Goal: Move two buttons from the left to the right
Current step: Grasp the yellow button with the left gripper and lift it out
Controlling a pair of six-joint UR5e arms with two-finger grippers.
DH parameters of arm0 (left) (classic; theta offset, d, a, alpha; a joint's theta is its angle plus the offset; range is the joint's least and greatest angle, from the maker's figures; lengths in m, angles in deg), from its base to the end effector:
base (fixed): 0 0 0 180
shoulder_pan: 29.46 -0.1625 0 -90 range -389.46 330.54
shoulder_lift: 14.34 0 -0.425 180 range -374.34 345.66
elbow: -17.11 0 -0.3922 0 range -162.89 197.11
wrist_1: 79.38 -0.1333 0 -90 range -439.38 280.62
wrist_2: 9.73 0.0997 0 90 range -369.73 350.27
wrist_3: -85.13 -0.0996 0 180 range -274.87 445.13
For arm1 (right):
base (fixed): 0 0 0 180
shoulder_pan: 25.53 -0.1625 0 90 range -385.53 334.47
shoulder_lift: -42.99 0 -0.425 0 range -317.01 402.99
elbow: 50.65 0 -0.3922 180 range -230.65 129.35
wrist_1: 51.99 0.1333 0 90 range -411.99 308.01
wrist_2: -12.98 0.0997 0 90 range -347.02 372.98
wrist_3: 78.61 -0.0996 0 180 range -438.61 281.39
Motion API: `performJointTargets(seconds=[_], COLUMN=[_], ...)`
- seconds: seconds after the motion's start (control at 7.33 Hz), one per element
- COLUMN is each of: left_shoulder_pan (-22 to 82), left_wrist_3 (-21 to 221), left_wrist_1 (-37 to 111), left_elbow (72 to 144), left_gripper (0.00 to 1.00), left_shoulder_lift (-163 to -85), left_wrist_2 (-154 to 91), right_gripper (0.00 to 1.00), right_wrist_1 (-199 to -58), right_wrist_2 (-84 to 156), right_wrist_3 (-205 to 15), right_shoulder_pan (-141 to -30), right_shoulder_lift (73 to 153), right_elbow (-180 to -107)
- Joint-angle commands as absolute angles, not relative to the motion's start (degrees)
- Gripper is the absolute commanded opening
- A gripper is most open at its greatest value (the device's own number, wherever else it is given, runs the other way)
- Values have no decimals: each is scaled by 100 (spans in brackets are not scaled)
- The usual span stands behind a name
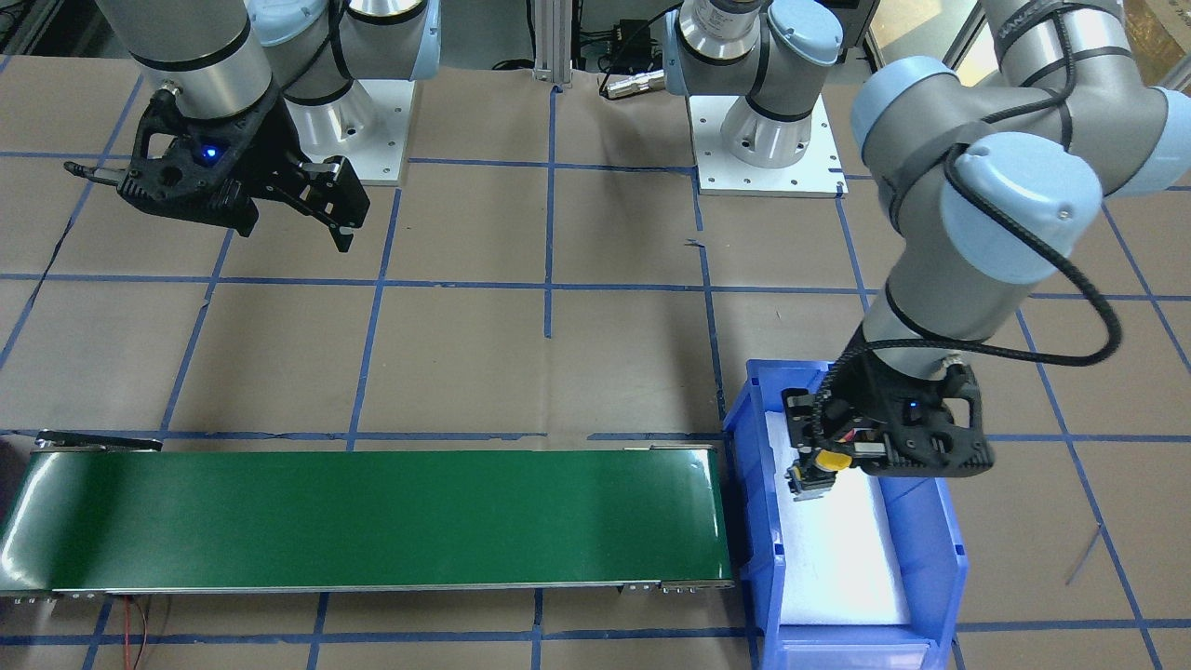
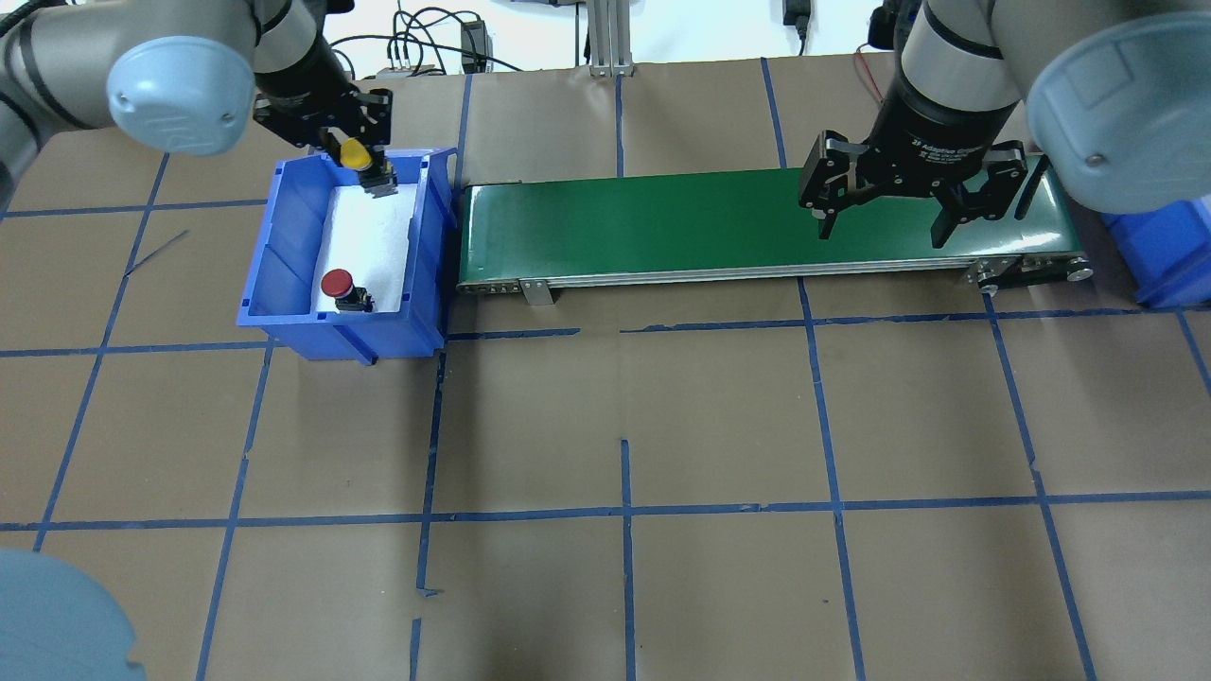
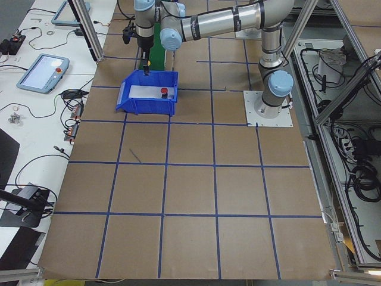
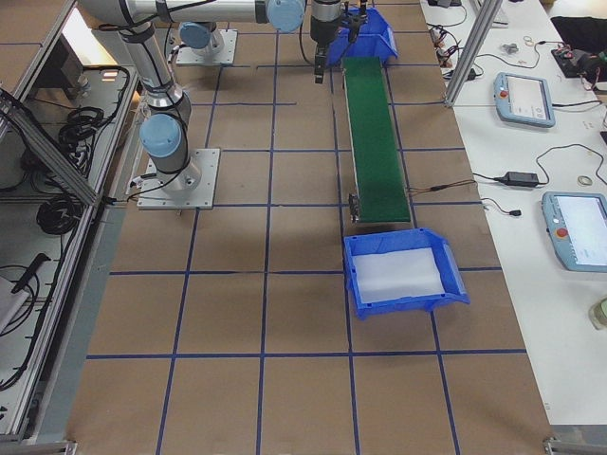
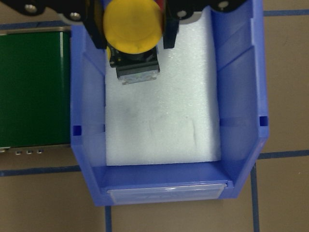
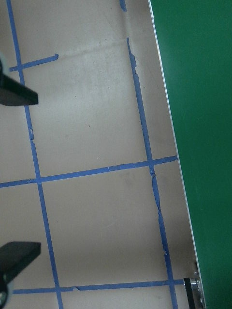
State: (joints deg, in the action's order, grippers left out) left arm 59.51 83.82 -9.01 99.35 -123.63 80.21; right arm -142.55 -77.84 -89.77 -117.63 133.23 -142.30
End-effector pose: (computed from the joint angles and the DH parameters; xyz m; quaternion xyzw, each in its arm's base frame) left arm -0.1219 -0.6397 0.4007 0.0025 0.9975 -0.0706 0.0009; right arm 0.1497 -0.4834 0.4768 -0.0789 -0.9968 -0.0065 0.0080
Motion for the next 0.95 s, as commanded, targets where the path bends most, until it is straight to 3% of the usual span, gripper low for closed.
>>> performJointTargets(seconds=[0.0, 0.27, 0.82], left_shoulder_pan=[6509, 6669, 6678], left_wrist_3=[9152, 9339, 9146], left_wrist_1=[-950, -1012, -1065], left_elbow=[9736, 9701, 9859], left_gripper=[36, 36, 38], left_shoulder_lift=[-12629, -13111, -13316], left_wrist_2=[8001, 8001, 7940], right_gripper=[100, 100, 100], right_wrist_1=[-14243, -14243, -14243], right_wrist_2=[-7772, -7772, -7816], right_wrist_3=[-8977, -8977, -8977], right_shoulder_pan=[-11764, -11772, -11764], right_shoulder_lift=[13325, 13325, 13317], right_elbow=[-14232, -14232, -14232])
